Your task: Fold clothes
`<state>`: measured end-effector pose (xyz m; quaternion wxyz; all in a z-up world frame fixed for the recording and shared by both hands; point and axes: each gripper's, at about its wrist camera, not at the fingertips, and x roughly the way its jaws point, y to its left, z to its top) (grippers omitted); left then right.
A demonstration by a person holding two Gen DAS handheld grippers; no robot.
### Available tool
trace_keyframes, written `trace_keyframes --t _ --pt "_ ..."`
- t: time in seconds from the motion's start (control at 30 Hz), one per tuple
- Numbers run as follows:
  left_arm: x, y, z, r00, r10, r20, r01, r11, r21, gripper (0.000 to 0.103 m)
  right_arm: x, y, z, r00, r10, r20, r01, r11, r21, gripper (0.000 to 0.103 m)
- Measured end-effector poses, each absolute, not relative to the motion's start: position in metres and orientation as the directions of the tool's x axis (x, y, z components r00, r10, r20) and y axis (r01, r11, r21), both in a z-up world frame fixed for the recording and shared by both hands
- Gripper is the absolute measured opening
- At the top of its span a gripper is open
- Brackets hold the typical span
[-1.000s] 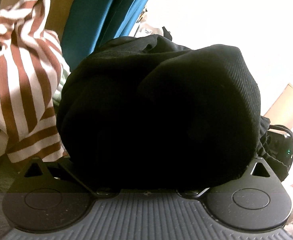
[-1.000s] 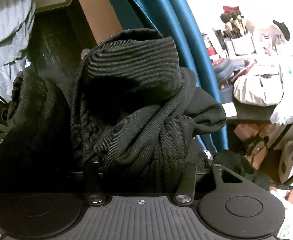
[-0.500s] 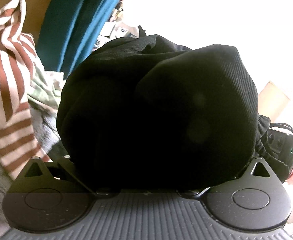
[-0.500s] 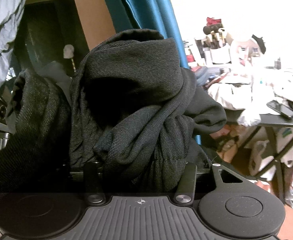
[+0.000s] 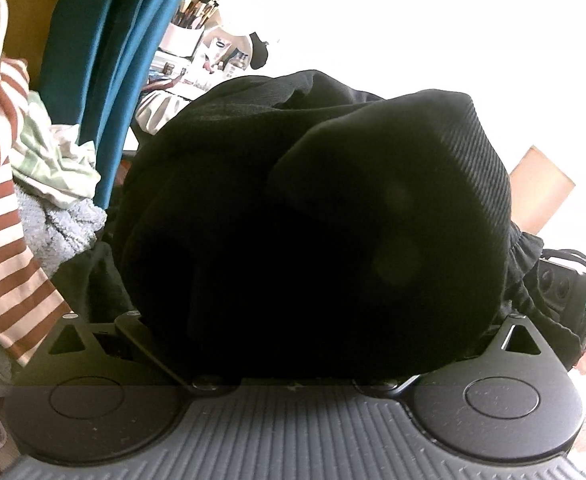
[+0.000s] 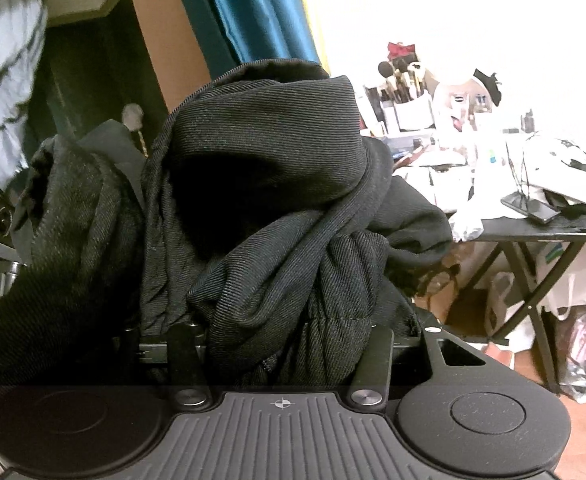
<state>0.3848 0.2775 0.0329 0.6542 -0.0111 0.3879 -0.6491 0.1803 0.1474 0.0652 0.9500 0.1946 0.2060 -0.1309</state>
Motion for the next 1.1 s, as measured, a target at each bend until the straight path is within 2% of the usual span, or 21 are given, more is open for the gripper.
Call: trace_keyframes --t 0.3,0.47,0.77,1.1 --pt "0.261 0.230 0.055 0.012 -0.851 -0.526 0.829 0.302 -0.470 0.103 0.071 0.066 0.072 0.915 -0.038 -0.401 0.188 0.921 0.342 0.045" --pt "0.198 0.193 0.062 0.034 -0.848 -0.529 0.821 0.326 -0.469 0.103 0.007 0.025 0.080 0.911 -0.048 -0.410 0.200 0.920 0.338 0.045" --pt "0.124 0.112 0.070 -0.130 -0.842 -0.523 0.866 0.160 -0.474 0.103 -0.115 -0.023 0.092 0.885 -0.235 -0.403 0.381 0.861 0.335 0.045" --pt "0.078 0.026 0.063 -0.333 -0.806 -0.490 0.862 -0.049 -0.505 0.103 -0.192 -0.066 0.102 0.792 -0.441 -0.422 0.580 0.760 0.294 0.044"
